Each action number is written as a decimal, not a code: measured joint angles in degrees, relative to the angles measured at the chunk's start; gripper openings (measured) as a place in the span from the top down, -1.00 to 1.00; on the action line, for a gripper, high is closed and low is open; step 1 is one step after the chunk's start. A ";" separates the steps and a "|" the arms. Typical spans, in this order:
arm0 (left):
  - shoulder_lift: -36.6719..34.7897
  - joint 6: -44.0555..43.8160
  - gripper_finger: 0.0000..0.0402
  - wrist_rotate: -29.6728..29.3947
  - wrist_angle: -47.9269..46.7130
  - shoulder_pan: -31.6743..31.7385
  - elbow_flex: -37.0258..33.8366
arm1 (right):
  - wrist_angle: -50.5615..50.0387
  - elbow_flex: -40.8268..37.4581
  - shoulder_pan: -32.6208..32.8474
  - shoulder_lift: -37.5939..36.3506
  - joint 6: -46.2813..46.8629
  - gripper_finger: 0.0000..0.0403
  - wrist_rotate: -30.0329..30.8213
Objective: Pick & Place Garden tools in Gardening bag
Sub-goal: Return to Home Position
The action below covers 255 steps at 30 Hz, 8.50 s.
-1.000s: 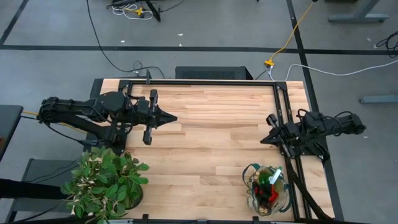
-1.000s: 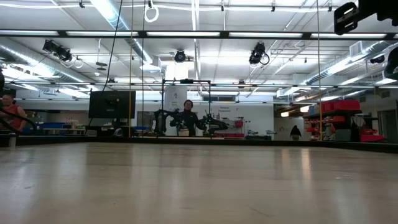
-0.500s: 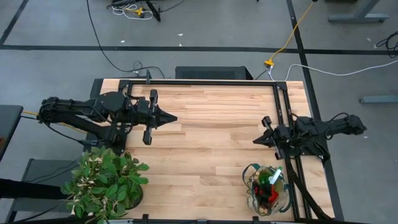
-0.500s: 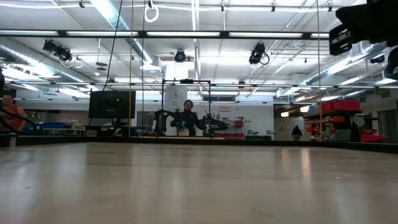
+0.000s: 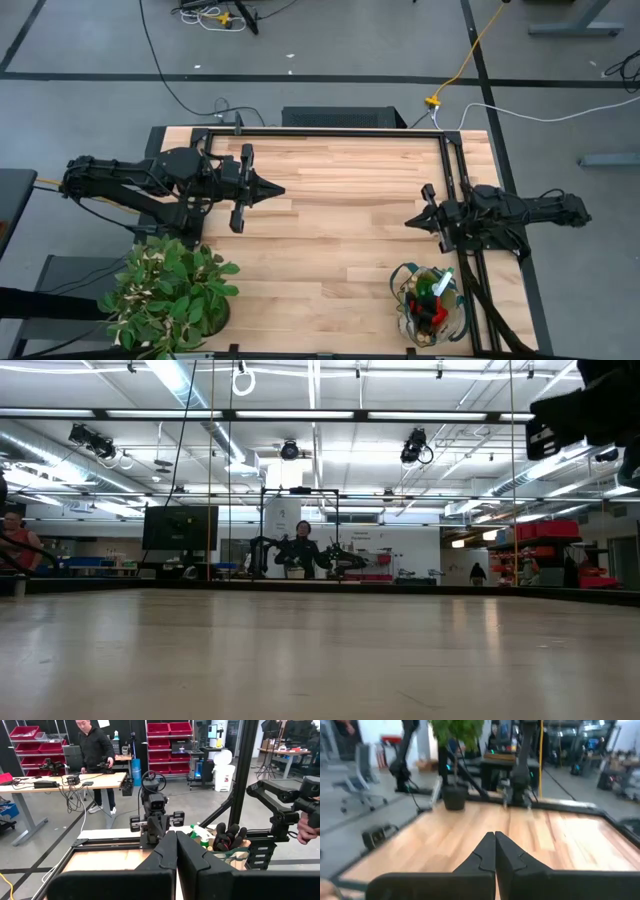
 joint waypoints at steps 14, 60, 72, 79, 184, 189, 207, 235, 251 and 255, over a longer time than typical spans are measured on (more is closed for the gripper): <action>0.00 0.02 0.99 -0.01 0.00 0.00 0.00 | 6.74 -3.86 -5.32 -0.95 -0.21 1.00 -2.55; 0.00 0.09 0.99 -0.38 -0.02 0.02 0.00 | 1.22 -7.78 -7.32 -0.88 -4.61 1.00 9.99; 0.00 0.09 0.99 -0.39 -0.02 0.02 0.00 | 1.26 -7.78 -7.27 -0.88 -1.70 0.88 9.98; 0.00 0.08 0.99 -0.41 -1.34 0.01 0.00 | 1.28 -7.78 -7.27 -0.88 -1.70 0.88 9.98; -48.17 -1.37 0.99 -0.81 19.06 2.04 -61.72 | 1.30 -7.74 -7.27 -0.86 -1.72 0.88 9.98; -51.32 -1.36 0.99 -0.81 17.62 4.39 -61.75 | 1.30 -7.74 -7.25 -0.88 -1.72 0.88 10.00; -57.31 -1.51 0.99 2.23 10.23 9.99 -61.75 | 1.30 -7.74 -7.27 -0.88 -1.74 0.88 10.00; -57.31 -1.39 0.99 0.74 2.57 4.97 -61.53 | 1.28 -7.74 -7.26 -0.86 -1.74 0.88 10.00; -57.16 -1.54 0.99 3.37 2.24 4.98 -61.53 | 1.28 -7.74 -7.26 -0.87 -1.72 0.88 10.00; -57.16 -1.53 0.99 4.18 2.23 4.98 -61.55 | 1.29 -7.74 -7.26 -0.86 -1.74 0.88 9.99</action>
